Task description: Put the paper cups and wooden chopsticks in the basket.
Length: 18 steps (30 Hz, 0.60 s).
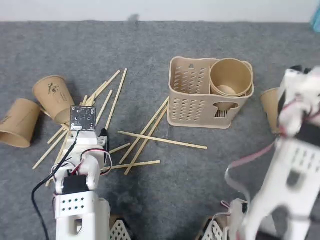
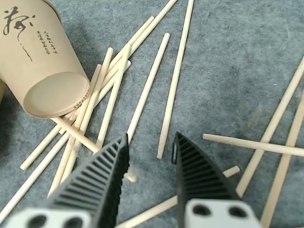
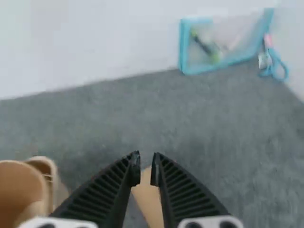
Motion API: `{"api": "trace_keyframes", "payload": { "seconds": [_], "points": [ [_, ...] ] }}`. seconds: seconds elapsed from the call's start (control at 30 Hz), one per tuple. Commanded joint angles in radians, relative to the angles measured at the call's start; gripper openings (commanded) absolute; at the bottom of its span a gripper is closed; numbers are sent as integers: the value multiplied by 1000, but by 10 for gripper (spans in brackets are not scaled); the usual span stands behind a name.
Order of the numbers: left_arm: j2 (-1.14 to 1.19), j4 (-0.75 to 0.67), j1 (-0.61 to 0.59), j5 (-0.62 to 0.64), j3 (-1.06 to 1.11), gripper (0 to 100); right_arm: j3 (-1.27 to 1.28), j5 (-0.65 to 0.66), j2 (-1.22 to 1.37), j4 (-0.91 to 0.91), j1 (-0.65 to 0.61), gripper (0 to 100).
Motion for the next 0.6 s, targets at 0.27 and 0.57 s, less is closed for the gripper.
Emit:
{"api": "trace_keyframes", "payload": {
  "seconds": [0.27,0.57],
  "points": [
    [-14,-25,2,-6,-7,141,-947,-11,871,297,4,47],
    [-14,-26,3,-6,-7,141,-1617,-5,1438,433,-21,48]
  ]
}}
